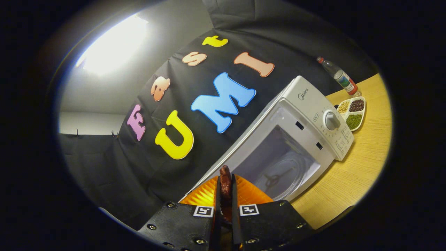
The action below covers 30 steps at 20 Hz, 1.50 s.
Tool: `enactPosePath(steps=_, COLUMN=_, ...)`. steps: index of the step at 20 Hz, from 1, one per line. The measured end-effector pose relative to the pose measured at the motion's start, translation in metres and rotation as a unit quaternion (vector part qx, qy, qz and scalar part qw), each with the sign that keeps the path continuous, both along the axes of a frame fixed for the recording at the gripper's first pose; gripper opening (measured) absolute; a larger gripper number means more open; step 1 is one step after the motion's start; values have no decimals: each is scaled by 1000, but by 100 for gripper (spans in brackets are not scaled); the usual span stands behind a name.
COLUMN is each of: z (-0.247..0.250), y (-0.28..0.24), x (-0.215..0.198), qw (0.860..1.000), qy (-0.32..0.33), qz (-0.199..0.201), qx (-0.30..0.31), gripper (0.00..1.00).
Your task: Open the microwave, put the food inside, and close the microwave door.
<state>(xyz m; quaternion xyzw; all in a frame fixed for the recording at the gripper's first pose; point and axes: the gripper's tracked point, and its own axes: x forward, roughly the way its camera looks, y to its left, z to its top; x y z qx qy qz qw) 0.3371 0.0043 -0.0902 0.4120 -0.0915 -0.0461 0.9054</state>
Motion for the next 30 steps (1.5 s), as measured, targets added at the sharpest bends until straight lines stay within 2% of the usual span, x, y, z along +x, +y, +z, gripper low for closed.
enactPosePath(steps=8, z=-35, y=29, x=61, qw=996, qy=44, qz=42, qx=-71, gripper=13)
enactPosePath(steps=18, z=-79, y=-13, x=125, qw=997, qy=76, qz=13, qx=-27, gripper=13)
enactPosePath(steps=23, z=-83, y=-29, x=137, qw=996, qy=76, qz=-7, qx=-46, gripper=13)
enactPosePath(steps=29, z=-98, y=-51, x=140, qw=990, qy=110, qz=-48, qx=-78, gripper=24)
enactPosePath(steps=30, z=-101, y=-54, x=138, qw=987, qy=120, qz=-54, qx=-96, gripper=34)
